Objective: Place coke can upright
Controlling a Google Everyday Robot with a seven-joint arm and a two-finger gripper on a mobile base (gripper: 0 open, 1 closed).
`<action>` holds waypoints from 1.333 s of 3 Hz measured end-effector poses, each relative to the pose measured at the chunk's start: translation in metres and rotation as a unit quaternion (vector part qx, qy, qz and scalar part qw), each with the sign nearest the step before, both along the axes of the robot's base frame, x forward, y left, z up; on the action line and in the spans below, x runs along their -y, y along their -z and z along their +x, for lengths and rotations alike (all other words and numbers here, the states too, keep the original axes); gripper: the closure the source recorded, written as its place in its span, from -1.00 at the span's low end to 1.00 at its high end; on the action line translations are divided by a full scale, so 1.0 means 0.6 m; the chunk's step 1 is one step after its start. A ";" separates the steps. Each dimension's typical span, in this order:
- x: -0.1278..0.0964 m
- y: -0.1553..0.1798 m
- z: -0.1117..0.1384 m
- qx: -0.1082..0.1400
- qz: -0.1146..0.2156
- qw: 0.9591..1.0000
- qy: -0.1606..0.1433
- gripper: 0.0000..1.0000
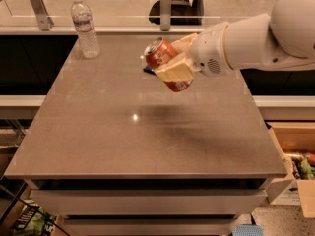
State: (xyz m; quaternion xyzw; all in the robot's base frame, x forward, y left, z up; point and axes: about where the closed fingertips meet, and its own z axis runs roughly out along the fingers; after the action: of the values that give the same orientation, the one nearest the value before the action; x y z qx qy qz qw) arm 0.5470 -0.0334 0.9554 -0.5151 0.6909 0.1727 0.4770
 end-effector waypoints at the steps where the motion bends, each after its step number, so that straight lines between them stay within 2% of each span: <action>1: 0.001 0.027 0.003 -0.022 0.039 0.999 -0.006 1.00; 2: 0.002 0.057 0.005 -0.045 0.070 0.997 -0.008 1.00; 3: 0.004 0.083 0.007 -0.056 0.104 0.993 -0.011 1.00; 4: 0.006 0.098 0.012 -0.052 0.140 0.989 -0.020 1.00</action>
Offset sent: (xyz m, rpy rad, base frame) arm 0.0070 -0.0079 -0.0583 0.2220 0.1498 0.0118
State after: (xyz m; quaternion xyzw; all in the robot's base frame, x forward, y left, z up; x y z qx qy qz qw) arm 0.5540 -0.0368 0.8963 -0.4473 0.6735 0.3034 0.5042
